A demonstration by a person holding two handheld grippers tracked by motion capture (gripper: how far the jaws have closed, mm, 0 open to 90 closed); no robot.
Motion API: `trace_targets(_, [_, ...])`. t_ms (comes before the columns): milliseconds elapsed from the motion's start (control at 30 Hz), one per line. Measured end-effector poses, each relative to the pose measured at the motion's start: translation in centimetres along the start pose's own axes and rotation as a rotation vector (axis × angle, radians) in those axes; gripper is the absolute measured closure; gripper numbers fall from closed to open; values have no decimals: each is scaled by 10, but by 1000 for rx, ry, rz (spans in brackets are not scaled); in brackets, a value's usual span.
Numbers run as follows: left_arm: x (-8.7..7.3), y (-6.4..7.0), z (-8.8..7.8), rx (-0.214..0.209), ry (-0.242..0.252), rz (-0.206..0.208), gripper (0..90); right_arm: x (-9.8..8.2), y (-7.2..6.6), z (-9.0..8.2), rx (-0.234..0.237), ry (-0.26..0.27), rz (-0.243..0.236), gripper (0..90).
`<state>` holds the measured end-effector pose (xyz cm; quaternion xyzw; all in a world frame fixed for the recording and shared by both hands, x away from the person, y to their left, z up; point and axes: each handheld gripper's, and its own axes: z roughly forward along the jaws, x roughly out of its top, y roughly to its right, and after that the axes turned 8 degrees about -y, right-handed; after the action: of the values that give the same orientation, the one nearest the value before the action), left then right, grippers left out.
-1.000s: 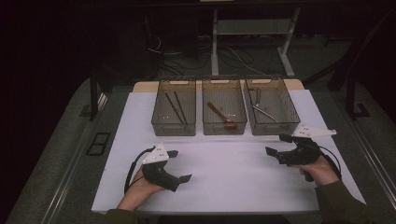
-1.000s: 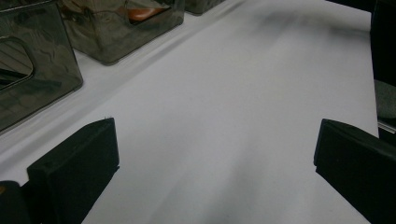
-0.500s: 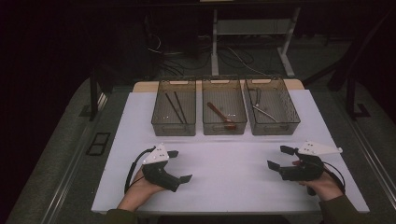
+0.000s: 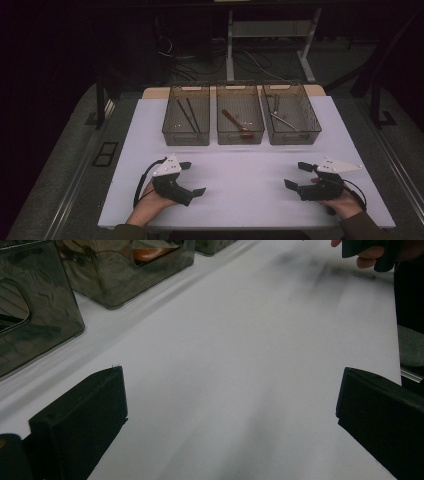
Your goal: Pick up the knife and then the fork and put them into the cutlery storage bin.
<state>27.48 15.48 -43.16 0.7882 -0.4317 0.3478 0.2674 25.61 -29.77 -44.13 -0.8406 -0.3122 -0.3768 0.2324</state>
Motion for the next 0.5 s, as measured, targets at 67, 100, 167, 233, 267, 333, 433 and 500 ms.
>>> trace_targets(67, [0, 0, 0, 1, -1, 0, 0, -1, -1, 2, 1, -17, -9, 135])
trace_targets(100, [0, 0, 0, 1, -1, -1, 0, -1, -2, 3, 2, -22, -12, 126])
trace_targets(167, [0, 0, 0, 1, -1, -1, 0, -1, -3, 4, 8, -30, -18, 126])
trace_targets(233, [0, 0, 0, 1, -4, 4, 0, -1, -4, 4, 7, -34, -18, 125])
trace_targets(267, [0, 0, 1, 0, -4, 4, 0, -1, -4, 4, 8, -33, -18, 126])
trace_targets(333, [0, 0, 1, -2, 0, -1, 0, -1, -4, 4, 9, -31, -17, 126])
trace_targets(433, [0, 0, 1, -9, 7, -8, 0, -1, -5, 2, 11, -24, -16, 125])
trace_targets(500, [0, 0, 1, -9, 5, -5, 0, -1, -4, 2, 10, -23, -25, 126])
